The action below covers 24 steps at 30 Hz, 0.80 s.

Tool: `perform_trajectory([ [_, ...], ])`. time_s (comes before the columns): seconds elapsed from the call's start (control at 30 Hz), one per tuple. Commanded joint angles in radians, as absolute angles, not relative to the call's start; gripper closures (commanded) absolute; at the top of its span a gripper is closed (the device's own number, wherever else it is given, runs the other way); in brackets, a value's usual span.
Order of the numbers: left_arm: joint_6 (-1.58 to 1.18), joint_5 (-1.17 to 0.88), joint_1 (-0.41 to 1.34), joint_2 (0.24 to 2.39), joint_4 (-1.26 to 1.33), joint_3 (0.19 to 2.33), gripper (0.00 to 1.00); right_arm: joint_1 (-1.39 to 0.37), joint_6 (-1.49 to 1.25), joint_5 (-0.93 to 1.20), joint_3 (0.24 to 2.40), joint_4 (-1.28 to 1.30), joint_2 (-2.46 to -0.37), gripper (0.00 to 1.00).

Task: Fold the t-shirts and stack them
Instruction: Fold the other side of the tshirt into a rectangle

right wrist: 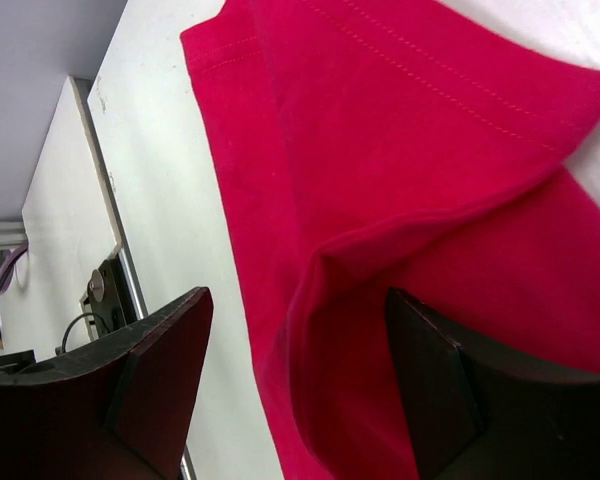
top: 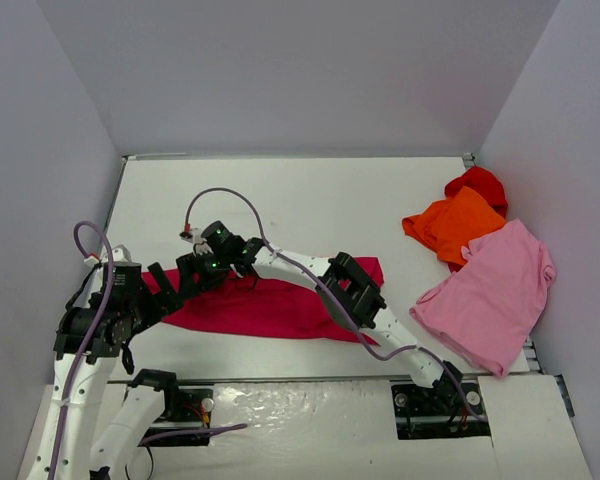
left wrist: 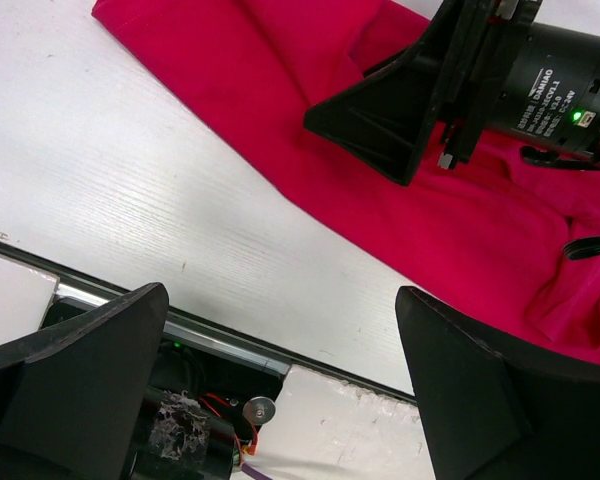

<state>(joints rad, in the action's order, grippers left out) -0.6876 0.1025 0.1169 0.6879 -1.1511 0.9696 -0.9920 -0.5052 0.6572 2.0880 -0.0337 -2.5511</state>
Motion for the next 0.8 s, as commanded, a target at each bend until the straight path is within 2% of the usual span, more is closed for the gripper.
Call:
perform_trajectory([
  [0.0, -0.681, 0.103, 0.121, 0.701, -1.138, 0.973, 0.03, -0.970, -0.512, 0.649, 2.144, -0.075, -2.558, 0.34],
  [0.2, -0.681, 0.093, 0.121, 0.701, -1.140, 0.961, 0.03, -0.945, -0.532, 0.632, 2.226, -0.095, -2.591, 0.35],
  [0.27, -0.682, 0.087, 0.121, 0.703, -1.136, 0.956, 0.03, -0.939, -0.548, 0.639, 2.260, -0.097, -2.621, 0.41],
  [0.3, -0.683, 0.086, 0.121, 0.704, -1.135, 0.954, 0.03, -0.937, -0.555, 0.641, 2.271, -0.102, -2.633, 0.48],
  [0.37, -0.683, 0.087, 0.120, 0.706, -1.134, 0.954, 0.03, -0.936, -0.567, 0.641, 2.273, -0.118, -2.643, 0.72],
  [0.53, -0.678, 0.092, 0.120, 0.714, -1.127, 0.946, 0.03, -0.938, -0.551, 0.638, 2.258, -0.133, -2.654, 0.97],
  [0.77, -0.677, 0.083, 0.120, 0.717, -1.110, 0.917, 0.03, -0.917, -0.479, 0.572, 2.211, -0.130, -2.609, 1.00],
])
